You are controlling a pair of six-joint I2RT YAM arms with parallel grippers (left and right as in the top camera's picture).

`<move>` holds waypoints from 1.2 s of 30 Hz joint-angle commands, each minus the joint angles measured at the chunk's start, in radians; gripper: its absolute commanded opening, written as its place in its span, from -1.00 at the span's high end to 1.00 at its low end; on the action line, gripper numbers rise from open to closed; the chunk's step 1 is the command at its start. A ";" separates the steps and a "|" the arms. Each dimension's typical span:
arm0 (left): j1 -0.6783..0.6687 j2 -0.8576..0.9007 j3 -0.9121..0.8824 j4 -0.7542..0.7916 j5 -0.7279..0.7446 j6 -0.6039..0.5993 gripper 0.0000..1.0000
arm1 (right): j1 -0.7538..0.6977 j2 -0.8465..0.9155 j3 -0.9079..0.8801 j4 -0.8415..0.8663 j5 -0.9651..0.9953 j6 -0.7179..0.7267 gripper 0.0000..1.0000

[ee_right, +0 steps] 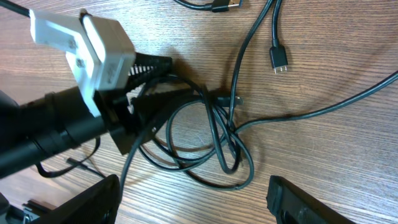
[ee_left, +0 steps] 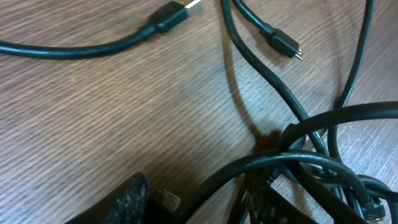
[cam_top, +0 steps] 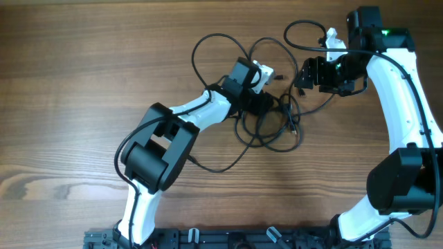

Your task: Untangle cables

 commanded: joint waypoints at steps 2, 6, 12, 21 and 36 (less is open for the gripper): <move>-0.003 0.022 -0.006 0.001 -0.078 0.033 0.42 | 0.003 -0.029 -0.001 -0.001 -0.016 -0.020 -0.55; 0.014 -0.029 -0.006 0.000 -0.096 0.033 0.44 | 0.003 -0.029 -0.001 -0.001 -0.016 -0.019 -0.56; 0.050 -0.299 -0.006 -0.085 -0.096 0.033 0.92 | 0.014 -0.029 -0.001 0.016 -0.045 -0.012 -0.56; 0.063 -0.531 -0.006 -0.281 -0.230 0.036 0.91 | 0.050 -0.029 -0.001 0.047 -0.115 -0.012 -0.56; 0.061 -0.323 -0.006 -0.252 -0.092 0.001 0.16 | 0.053 -0.029 -0.001 0.055 -0.114 -0.012 -0.56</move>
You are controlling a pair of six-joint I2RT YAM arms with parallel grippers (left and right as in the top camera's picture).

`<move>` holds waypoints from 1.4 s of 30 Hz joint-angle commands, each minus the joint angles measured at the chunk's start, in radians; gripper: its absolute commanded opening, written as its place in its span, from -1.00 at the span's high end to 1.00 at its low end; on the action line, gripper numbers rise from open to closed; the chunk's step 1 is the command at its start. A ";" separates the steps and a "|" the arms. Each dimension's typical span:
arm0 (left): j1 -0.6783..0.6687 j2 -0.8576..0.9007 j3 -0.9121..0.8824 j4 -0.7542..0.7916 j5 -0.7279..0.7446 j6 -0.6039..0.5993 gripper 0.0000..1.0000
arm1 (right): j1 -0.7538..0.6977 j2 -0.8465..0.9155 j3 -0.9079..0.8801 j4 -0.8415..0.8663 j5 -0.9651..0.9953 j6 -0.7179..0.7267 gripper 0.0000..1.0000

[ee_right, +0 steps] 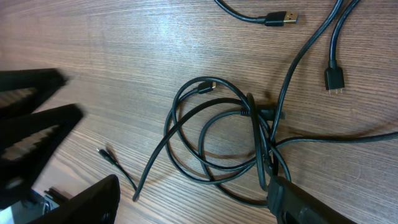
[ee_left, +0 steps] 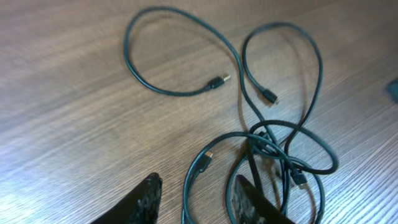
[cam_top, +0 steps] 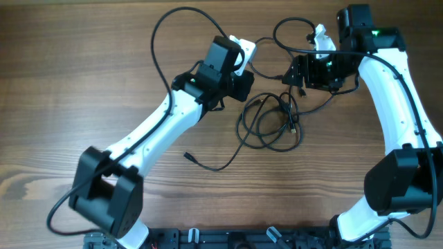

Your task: Untangle cables

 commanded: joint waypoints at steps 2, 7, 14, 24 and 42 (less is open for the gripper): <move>0.002 0.119 0.000 0.085 0.127 0.103 0.11 | 0.003 -0.029 -0.001 0.004 -0.016 -0.012 -0.56; 0.002 0.277 0.000 0.154 0.169 0.296 -0.04 | 0.003 -0.029 -0.001 0.003 0.007 -0.013 -0.57; -0.002 0.380 0.000 0.264 0.168 0.317 -0.21 | 0.003 -0.029 -0.002 0.003 0.006 -0.013 -0.57; -0.019 0.425 0.000 0.340 0.168 0.317 0.46 | 0.003 -0.029 -0.002 0.004 0.007 -0.013 -0.57; -0.014 -0.209 0.000 0.074 -0.129 0.191 0.92 | 0.004 -0.029 -0.003 0.020 -0.042 -0.010 -0.57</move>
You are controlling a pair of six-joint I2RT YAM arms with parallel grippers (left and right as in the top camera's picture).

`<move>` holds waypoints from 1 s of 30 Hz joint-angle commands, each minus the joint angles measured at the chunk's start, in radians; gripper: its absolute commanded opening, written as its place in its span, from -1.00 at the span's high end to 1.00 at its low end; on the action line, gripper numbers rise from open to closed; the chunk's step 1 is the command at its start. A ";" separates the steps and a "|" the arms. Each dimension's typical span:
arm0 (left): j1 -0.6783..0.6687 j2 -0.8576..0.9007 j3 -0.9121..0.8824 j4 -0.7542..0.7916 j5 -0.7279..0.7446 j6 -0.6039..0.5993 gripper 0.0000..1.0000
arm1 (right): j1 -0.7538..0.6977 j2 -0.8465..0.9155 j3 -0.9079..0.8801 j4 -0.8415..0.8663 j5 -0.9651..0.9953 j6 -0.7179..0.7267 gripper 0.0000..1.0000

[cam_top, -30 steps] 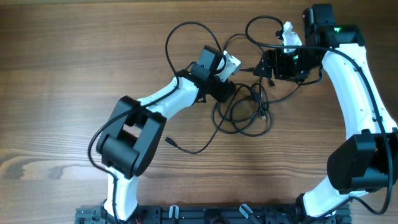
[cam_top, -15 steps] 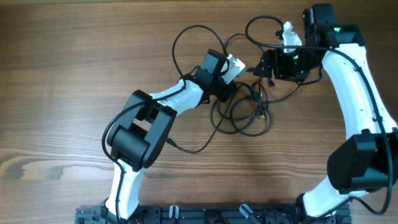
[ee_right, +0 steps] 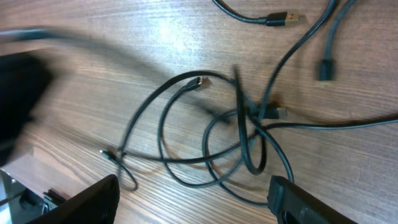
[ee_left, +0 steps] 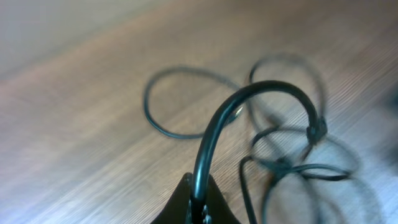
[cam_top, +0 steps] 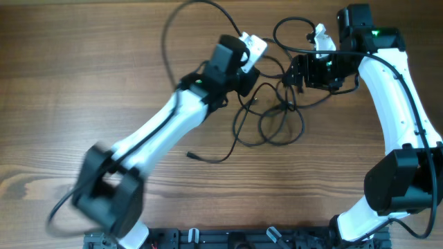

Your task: Untangle cables

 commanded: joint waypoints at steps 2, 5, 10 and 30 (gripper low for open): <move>0.005 -0.246 0.004 -0.081 -0.039 -0.019 0.92 | 0.004 -0.029 -0.003 0.011 -0.073 -0.012 -0.57; 0.005 -0.364 0.004 -0.112 -0.048 -0.048 0.92 | 0.010 -0.029 -0.003 0.014 -0.096 -0.011 -0.55; 0.016 -0.514 0.004 0.006 -0.134 -0.152 0.92 | 0.045 -0.029 -0.002 0.029 -0.096 -0.009 -0.54; 0.053 -0.751 0.004 0.387 -0.429 -0.229 0.92 | 0.116 -0.029 -0.003 0.073 -0.107 0.018 -0.55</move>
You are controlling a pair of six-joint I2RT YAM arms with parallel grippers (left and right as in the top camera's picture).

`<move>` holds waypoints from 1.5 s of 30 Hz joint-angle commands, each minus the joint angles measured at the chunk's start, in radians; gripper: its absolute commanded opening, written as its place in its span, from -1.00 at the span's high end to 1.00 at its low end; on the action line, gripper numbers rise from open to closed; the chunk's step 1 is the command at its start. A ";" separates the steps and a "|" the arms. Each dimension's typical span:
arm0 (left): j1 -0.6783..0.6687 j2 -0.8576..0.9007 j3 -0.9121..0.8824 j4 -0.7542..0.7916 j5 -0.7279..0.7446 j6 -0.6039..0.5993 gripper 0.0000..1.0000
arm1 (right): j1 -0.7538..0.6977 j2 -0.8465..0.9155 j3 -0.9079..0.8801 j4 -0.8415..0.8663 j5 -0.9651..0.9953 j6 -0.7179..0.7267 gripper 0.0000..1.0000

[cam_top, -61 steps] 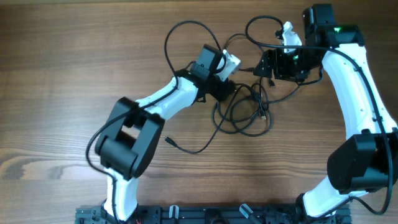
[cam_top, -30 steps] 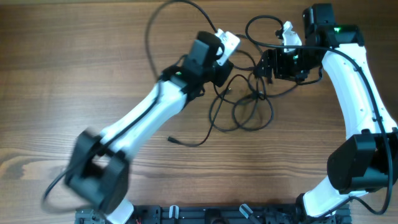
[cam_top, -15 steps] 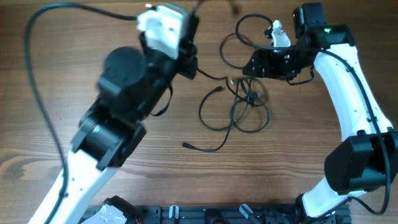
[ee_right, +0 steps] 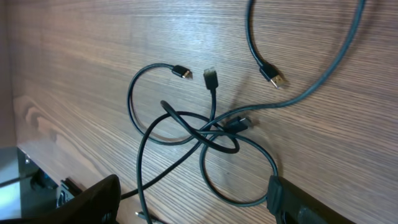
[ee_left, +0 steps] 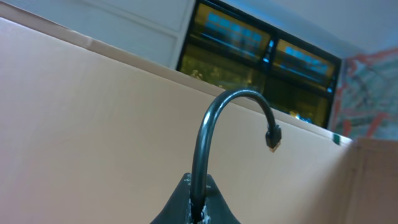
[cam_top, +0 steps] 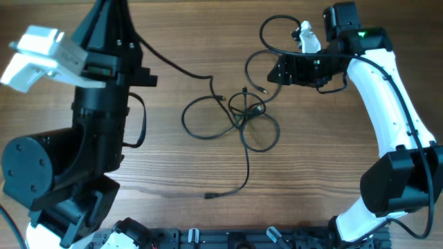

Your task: Untangle cables

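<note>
A loose knot of black cables [cam_top: 241, 114] lies mid-table, and one strand trails down to a plug [cam_top: 210, 196]. My left arm [cam_top: 97, 104] is raised high, close under the overhead camera. In the left wrist view my left gripper [ee_left: 198, 210] is shut on a black cable [ee_left: 208, 124] that arches up to a small plug [ee_left: 272, 138]. That cable [cam_top: 176, 67] runs from behind the arm down to the knot. My right gripper [ee_right: 193, 205] hangs open over the knot [ee_right: 202, 132]; its fingers [ee_right: 93, 198] hold nothing. It sits up and to the right of the knot [cam_top: 277, 69].
Another black cable loops at the top right [cam_top: 270, 28] by the right arm and ends in a USB plug [ee_right: 273, 74]. Two more plug ends [ee_right: 181, 72] lie just above the knot. The left wrist camera faces a beige wall [ee_left: 93, 124] and a dark window [ee_left: 261, 62].
My left gripper, shut on the cable low beside the tangle before, is now lifted far up and to the left. The tangle has spread out and shifted left. My right gripper moved a little left.
First my left gripper was down in the dense tangle, with the right one open beside it. Then it stood up and left of the pile, fingers apart. Then it was shut on one cable. Now that cable is held high and the pile is looser.
</note>
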 commanded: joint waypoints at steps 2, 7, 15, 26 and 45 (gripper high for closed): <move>0.008 0.029 0.009 -0.158 -0.123 -0.041 0.92 | 0.068 -0.029 -0.003 0.013 -0.018 0.008 -0.55; 0.034 0.081 0.009 -0.511 -0.263 -0.148 0.92 | 0.140 -0.029 -0.002 0.013 -0.017 0.008 -0.54; 0.325 0.095 0.019 -0.570 0.040 -0.208 0.92 | 0.270 -0.028 -0.003 0.014 0.040 0.027 -0.54; 0.514 0.093 0.027 -0.528 0.165 -0.281 0.92 | 0.415 0.069 -0.042 0.077 0.165 0.222 -0.31; 0.545 0.093 0.027 -0.627 0.165 -0.281 0.92 | 0.480 0.253 -0.023 0.118 0.287 0.397 0.91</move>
